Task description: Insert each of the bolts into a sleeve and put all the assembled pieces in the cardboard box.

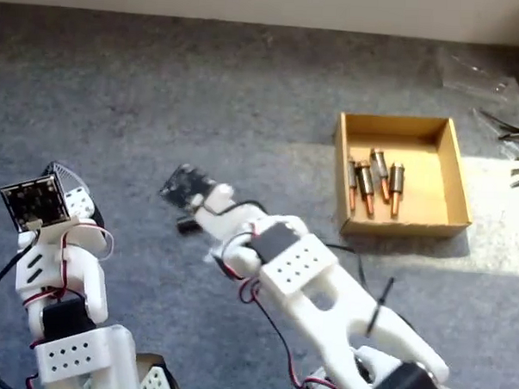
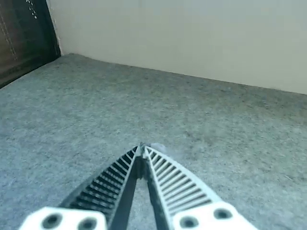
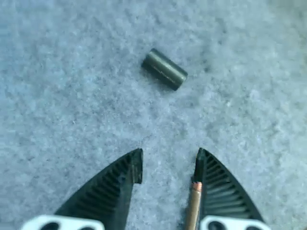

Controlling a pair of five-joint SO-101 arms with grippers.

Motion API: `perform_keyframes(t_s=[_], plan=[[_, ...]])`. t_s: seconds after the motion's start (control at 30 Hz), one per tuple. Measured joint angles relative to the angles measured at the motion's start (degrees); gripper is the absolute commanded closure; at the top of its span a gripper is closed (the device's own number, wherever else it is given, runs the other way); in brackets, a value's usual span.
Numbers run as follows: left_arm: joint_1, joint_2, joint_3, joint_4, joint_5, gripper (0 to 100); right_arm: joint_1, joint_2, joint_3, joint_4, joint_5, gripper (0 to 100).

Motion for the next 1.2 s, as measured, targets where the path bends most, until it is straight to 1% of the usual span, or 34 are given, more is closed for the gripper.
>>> perform_keyframes(t_s=[0.17, 0.27, 0.37, 0.57, 0.7, 0.83, 0.97, 1.1, 1.2], plan=[[-0.3, 0.0, 0.0, 0.7, 0.0, 99, -0.1, 9.1, -7.0, -0.1, 8.6, 83.2], [-2.3, 0.0, 0.0, 1.0, 0.0, 99, -0.1, 12.7, -10.1, -0.1, 16.3, 83.2], [-3.8, 0.0, 0.0, 3.7, 0.0, 99, -0.1, 15.8, -12.7, -0.1, 23.8, 83.2], [-8.1, 0.0, -4.0, 11.8, 0.0, 99, -0.1, 20.5, -16.6, -0.1, 34.5, 83.2], [-10.0, 0.0, -5.5, 14.0, 0.0, 99, -0.1, 23.4, -17.1, -1.1, 37.4, 83.2], [-11.5, 0.0, -5.6, 14.0, 0.0, 99, -0.1, 25.8, -17.1, -6.6, 40.4, 83.3], [-11.6, 0.0, -5.6, 14.0, 0.0, 99, -0.1, 28.0, -17.1, -10.7, 41.8, 83.3], [-11.6, 0.0, -5.6, 14.0, 0.0, 99, -0.1, 30.2, -17.2, -11.8, 44.9, 83.3], [-11.6, 0.0, -5.6, 14.0, 0.0, 99, -0.2, 31.6, -17.2, -12.7, 45.7, 83.3]])
